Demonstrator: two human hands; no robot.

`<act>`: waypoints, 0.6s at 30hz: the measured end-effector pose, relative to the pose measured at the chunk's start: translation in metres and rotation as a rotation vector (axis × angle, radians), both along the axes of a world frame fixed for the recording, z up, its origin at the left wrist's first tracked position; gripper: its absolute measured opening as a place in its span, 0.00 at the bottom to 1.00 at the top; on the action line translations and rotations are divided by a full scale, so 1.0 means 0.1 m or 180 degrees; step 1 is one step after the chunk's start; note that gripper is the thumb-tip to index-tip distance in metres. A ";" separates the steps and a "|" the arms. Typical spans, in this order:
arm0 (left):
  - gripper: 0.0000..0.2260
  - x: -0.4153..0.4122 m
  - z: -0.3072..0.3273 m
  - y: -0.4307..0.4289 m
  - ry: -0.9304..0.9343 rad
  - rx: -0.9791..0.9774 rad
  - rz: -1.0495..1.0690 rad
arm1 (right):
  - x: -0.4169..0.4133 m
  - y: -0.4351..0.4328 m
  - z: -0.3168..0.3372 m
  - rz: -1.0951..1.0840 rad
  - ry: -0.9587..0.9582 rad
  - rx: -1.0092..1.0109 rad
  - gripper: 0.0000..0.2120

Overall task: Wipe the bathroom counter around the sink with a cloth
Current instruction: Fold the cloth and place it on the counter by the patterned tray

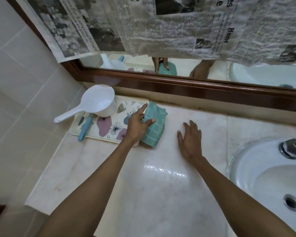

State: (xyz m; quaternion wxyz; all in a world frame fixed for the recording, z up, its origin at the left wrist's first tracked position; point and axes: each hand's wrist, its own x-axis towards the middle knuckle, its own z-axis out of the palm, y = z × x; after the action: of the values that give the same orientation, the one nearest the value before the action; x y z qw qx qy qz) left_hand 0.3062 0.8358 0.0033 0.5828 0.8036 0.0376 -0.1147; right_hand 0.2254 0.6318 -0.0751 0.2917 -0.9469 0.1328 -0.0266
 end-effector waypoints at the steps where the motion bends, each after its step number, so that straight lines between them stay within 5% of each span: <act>1: 0.34 0.05 0.03 0.11 -0.0001 -0.0065 0.0000 | 0.04 0.09 0.01 0.0015 -0.0003 0.0005 0.23; 18: 0.24 0.39 -0.40 0.86 0.0229 0.0383 -0.0028 | 0.24 0.64 -0.19 0.0116 0.0101 -0.0689 0.29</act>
State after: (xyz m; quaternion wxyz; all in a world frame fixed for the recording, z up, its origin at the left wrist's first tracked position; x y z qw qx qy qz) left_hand 0.3451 0.9216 -0.0368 0.5312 0.8327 0.0618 -0.1436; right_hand 0.2494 0.6963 -0.0942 0.1860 -0.9754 0.1165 -0.0205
